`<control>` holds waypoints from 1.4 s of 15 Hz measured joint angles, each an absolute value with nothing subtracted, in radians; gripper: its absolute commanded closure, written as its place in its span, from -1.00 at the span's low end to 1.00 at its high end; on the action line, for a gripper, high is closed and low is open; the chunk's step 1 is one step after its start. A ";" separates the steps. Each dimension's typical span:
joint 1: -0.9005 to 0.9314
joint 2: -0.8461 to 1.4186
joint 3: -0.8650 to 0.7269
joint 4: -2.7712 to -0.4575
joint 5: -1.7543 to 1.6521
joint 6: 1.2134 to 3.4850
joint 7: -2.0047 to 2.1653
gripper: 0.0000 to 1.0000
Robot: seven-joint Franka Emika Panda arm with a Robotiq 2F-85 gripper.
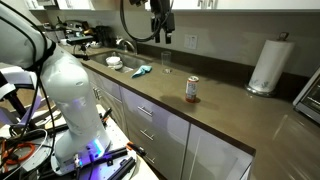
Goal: Slide the glass forward
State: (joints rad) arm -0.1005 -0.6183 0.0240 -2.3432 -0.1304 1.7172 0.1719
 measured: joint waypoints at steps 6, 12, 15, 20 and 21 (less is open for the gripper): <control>-0.101 -0.522 0.025 -2.352 -0.149 2.123 0.190 -1.00; -0.078 -0.421 -0.004 -2.375 -0.116 2.417 0.159 -1.00; -0.054 -0.382 -0.019 -2.383 -0.087 2.480 0.118 -1.00; -0.043 -0.376 -0.019 -2.390 -0.086 2.488 0.118 -1.00; -0.043 -0.376 -0.019 -2.390 -0.086 2.488 0.118 -1.00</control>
